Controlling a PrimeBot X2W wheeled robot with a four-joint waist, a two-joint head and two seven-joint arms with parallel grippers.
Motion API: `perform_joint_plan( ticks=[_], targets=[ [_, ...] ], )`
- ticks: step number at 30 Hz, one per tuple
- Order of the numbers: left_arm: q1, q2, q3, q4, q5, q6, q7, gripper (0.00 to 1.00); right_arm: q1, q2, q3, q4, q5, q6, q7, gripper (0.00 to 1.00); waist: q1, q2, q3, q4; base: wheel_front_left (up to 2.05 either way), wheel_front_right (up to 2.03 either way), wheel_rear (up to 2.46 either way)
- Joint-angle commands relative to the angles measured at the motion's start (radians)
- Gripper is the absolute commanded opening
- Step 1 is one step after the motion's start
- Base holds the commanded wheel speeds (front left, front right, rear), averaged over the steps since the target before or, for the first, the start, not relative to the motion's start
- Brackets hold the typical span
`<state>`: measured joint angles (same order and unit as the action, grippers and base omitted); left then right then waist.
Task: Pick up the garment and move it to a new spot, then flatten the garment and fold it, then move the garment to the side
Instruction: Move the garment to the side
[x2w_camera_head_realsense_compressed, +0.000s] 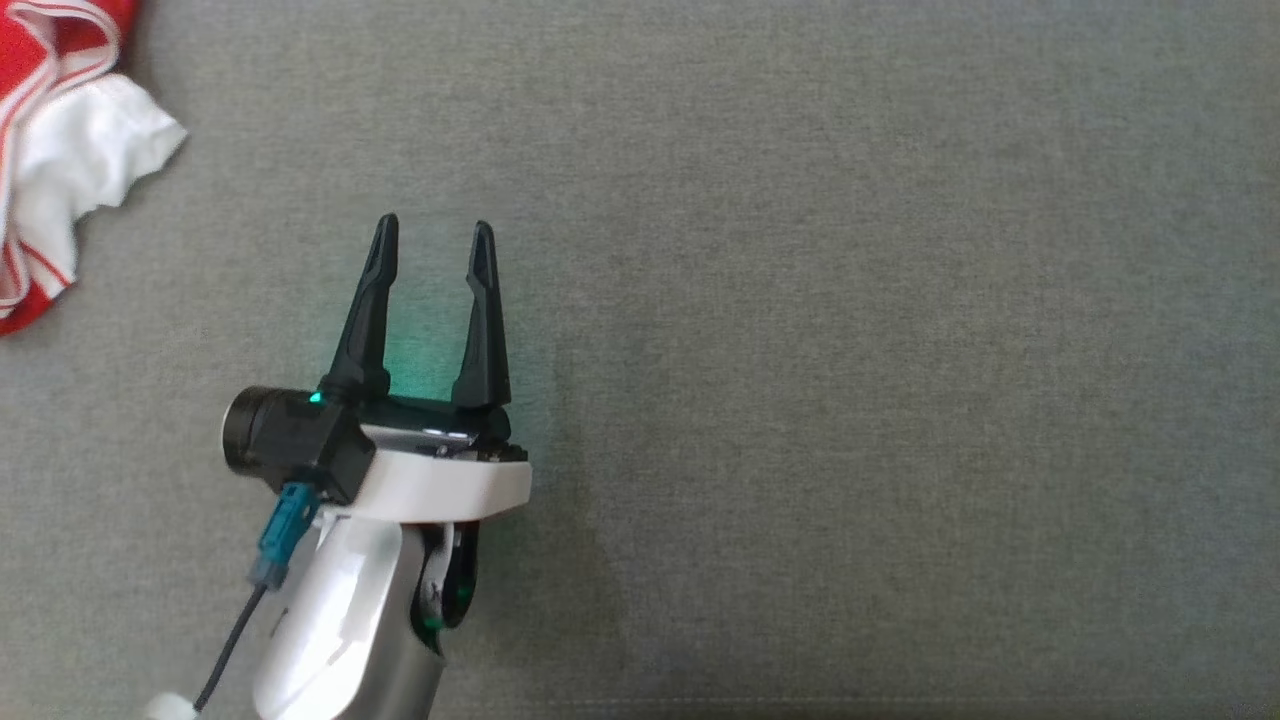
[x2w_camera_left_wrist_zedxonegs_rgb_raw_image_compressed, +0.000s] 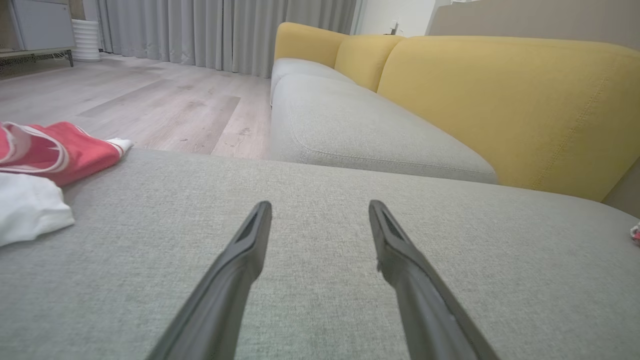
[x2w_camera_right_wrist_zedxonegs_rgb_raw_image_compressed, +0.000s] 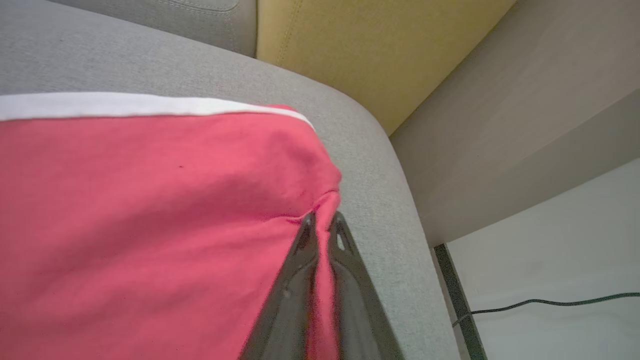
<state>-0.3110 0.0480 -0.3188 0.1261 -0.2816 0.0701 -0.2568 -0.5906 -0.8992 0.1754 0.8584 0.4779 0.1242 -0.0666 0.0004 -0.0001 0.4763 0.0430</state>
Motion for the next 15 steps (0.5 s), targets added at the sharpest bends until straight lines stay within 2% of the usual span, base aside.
perform_joint_plan(
  ticks=[1, 4, 6, 10, 15],
  targets=[
    [-0.01, 0.002, 0.028, -0.022, 0.005, -0.003, -0.005, 1.0, 0.013, -0.062, -0.01, -0.005, -0.019, 0.007, -0.018, 1.0, -0.0004, 0.0001, 0.005, -0.01, 0.0, 0.0, 0.0],
    [-0.01, 0.002, 0.027, -0.006, 0.0, -0.007, -0.005, 1.0, 0.005, -0.04, -0.045, 0.002, -0.07, 0.007, -0.029, 1.0, -0.0004, 0.0001, -0.032, -0.008, 0.0, 0.0, 0.0],
    [0.0, 0.002, 0.029, 0.002, -0.003, -0.004, -0.005, 1.0, 0.006, 0.008, -0.061, -0.005, -0.1, 0.007, -0.039, 1.0, -0.0004, 0.0001, -0.067, -0.005, 0.0, 0.0, 0.0],
    [0.04, 0.002, 0.034, 0.028, 0.012, 0.028, -0.005, 1.0, 0.05, 0.157, -0.073, -0.054, -0.095, 0.007, -0.078, 1.0, -0.0004, 0.0001, -0.162, 0.007, 0.0, 0.0, 0.0],
    [0.12, 0.002, 0.057, 0.081, 0.033, 0.056, -0.005, 1.0, 0.168, 0.351, -0.026, -0.158, -0.05, 0.007, -0.15, 1.0, -0.0004, 0.0001, -0.314, 0.02, 0.0, 0.0, 0.0]
  ],
)
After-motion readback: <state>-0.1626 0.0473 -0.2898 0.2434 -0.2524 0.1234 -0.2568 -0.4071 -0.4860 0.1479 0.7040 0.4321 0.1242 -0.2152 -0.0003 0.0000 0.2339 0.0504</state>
